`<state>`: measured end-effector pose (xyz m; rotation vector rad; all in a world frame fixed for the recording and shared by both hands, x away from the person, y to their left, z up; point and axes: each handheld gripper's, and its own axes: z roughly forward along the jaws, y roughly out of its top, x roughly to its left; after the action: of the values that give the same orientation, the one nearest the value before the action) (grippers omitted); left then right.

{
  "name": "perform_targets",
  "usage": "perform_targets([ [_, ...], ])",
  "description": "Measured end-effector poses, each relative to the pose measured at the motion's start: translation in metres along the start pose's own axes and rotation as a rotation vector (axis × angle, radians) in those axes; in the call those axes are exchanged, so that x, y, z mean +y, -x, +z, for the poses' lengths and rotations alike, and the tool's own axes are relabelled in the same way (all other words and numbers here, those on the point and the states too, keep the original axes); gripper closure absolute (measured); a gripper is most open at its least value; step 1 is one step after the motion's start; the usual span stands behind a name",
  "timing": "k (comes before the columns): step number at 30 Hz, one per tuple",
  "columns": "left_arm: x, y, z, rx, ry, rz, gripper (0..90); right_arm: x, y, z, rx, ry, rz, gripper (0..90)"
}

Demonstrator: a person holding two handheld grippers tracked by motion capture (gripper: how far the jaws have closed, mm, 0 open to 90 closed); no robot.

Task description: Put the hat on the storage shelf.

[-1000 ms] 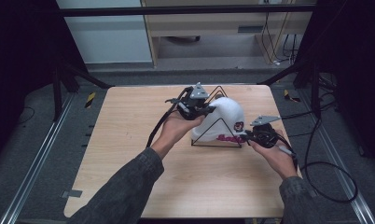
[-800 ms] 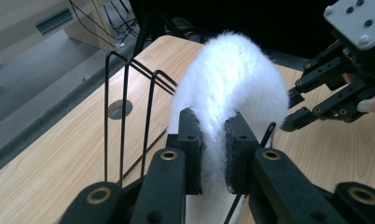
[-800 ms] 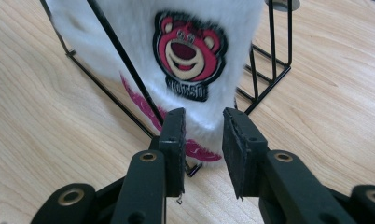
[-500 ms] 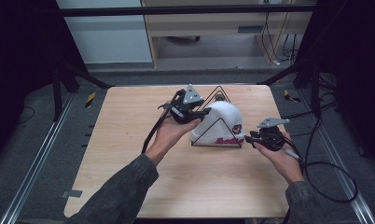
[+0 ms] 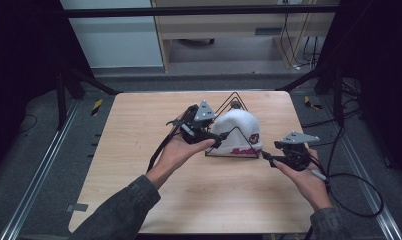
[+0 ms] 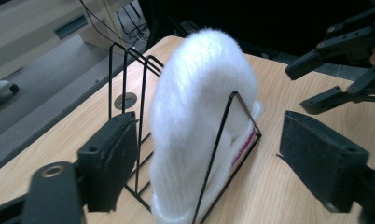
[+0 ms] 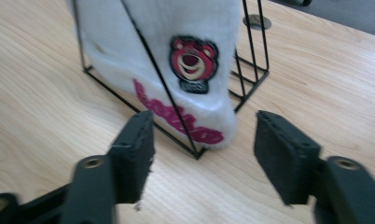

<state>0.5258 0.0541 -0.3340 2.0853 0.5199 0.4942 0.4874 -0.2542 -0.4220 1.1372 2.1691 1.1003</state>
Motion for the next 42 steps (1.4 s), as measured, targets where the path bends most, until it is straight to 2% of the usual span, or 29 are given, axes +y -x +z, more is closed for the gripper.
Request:
perform_targets([
  [4, -0.004, 0.005, -0.006, 0.007, 0.011, -0.027, 10.5, 0.002, -0.01, -0.008, -0.008, 0.01, -0.015, 22.7],
  [9, -0.011, 0.011, -0.013, -0.01, -0.008, -0.012, 8.0, 0.005, -0.022, -0.018, -0.032, 0.056, -0.034, 16.3],
  [10, -0.012, 0.012, -0.014, -0.011, -0.016, -0.001, 8.0, 0.006, -0.024, -0.02, -0.034, 0.06, -0.037, 15.6],
  [20, -0.028, 0.022, -0.03, -0.026, -0.019, 0.005, 5.8, 0.007, -0.039, -0.031, -0.053, 0.108, -0.074, 11.7],
  [27, -0.039, 0.024, -0.047, -0.031, -0.001, -0.002, 5.4, 0.012, -0.048, -0.035, -0.038, 0.147, -0.092, 11.0],
  [30, -0.045, 0.023, -0.055, -0.007, -0.016, 0.001, 5.1, 0.015, -0.053, -0.037, -0.039, 0.159, -0.105, 10.4],
  [32, -0.052, 0.023, -0.059, -0.005, -0.004, -0.03, 5.4, 0.018, -0.056, -0.039, -0.037, 0.174, -0.11, 9.3],
  [34, -0.059, 0.023, -0.063, -0.004, -0.007, -0.038, 5.2, 0.02, -0.059, -0.041, -0.035, 0.185, -0.112, 8.5],
  [39, -0.076, 0.026, -0.075, 0.015, -0.029, -0.04, 5.1, 0.026, -0.069, -0.042, -0.023, 0.194, -0.136, 6.3],
  [42, -0.087, 0.027, -0.081, 0.047, -0.04, -0.013, 4.2, 0.029, -0.077, -0.039, -0.009, 0.188, -0.161, 5.6],
])
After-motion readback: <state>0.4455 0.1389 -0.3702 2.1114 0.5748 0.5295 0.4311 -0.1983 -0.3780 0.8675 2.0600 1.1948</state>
